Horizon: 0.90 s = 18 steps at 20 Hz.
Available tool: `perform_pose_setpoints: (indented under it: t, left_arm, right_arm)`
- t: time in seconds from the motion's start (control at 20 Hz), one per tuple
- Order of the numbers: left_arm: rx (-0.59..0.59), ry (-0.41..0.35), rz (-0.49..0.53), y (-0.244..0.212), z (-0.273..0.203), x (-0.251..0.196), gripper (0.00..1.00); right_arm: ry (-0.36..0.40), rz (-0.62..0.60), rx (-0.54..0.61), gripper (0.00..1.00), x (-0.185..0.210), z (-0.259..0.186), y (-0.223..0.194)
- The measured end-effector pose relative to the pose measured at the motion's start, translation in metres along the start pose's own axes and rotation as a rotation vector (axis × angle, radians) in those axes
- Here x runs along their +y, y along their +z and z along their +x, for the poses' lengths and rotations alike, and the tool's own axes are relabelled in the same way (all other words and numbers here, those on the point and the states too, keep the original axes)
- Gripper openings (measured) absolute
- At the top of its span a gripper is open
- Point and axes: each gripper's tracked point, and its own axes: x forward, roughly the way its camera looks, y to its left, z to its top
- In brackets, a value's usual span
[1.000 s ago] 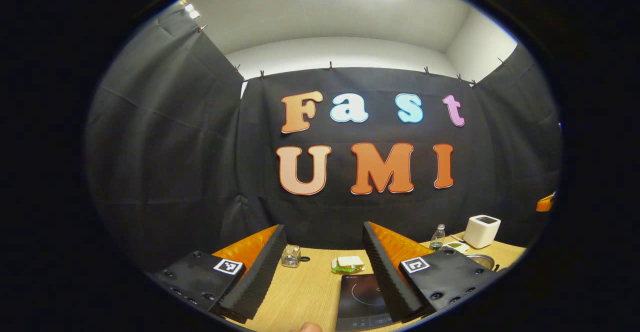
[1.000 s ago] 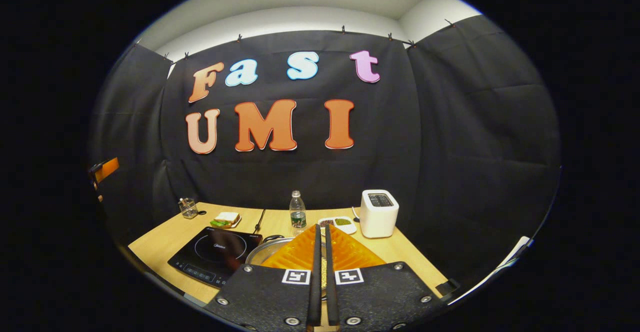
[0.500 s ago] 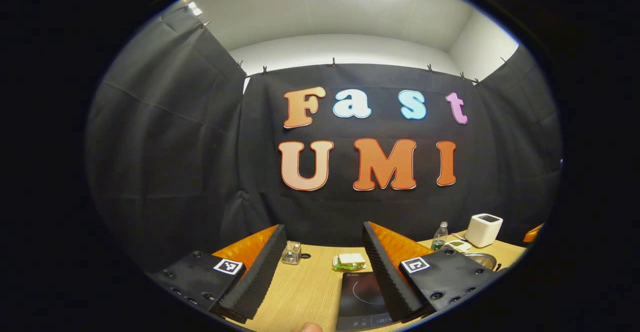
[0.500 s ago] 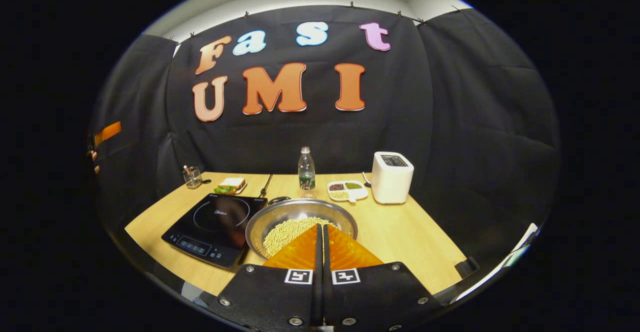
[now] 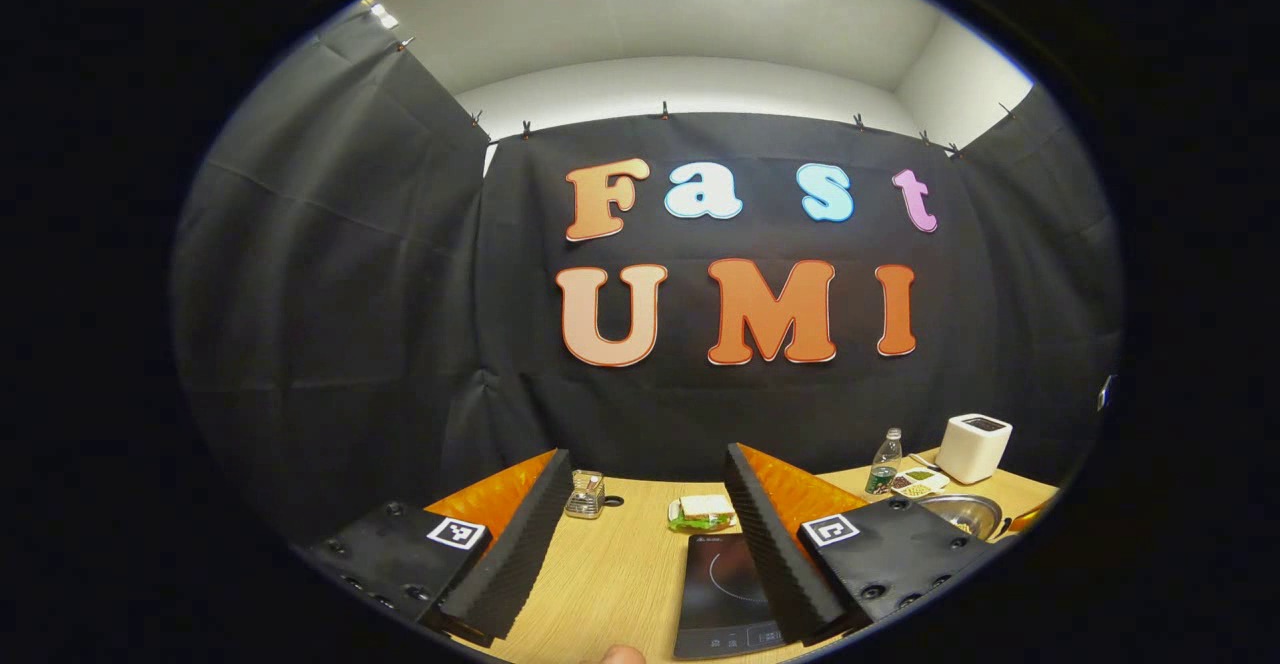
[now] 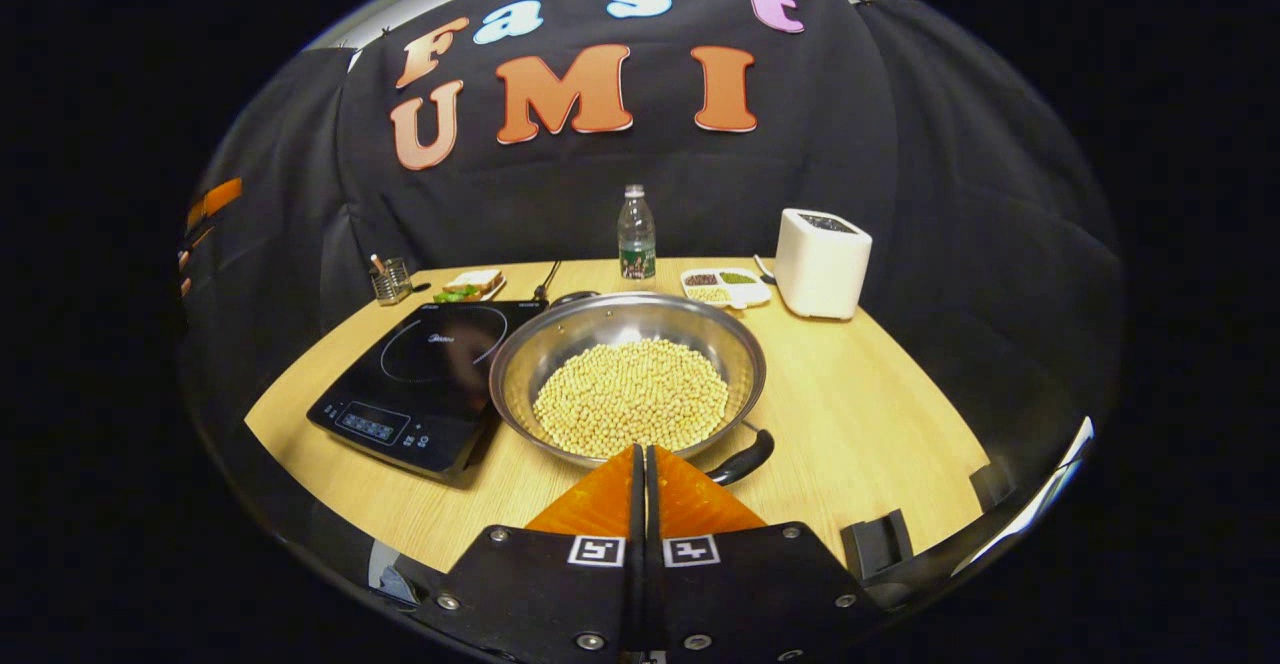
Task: First push the handle of the pot to place it horizontally, then grasp the pot with both hands and set it on the induction cooktop.
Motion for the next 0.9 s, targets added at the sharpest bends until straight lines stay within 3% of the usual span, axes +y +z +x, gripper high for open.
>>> perform_pose_setpoints:
  t: [0.35,0.55,0.9]
  left_arm:
    - [0.003,0.003,0.009,-0.001,0.000,0.000,1.00]
    - [0.003,0.009,0.008,-0.002,0.001,0.003,0.98]
    - [0.005,0.004,0.009,-0.004,0.004,0.000,1.00]
  right_arm:
    - [0.003,0.031,0.138,0.00,0.003,0.038,-0.040]
    - [-0.038,0.071,0.173,0.00,-0.014,0.050,-0.048]
    - [-0.029,0.282,0.196,0.00,-0.027,0.059,-0.048]
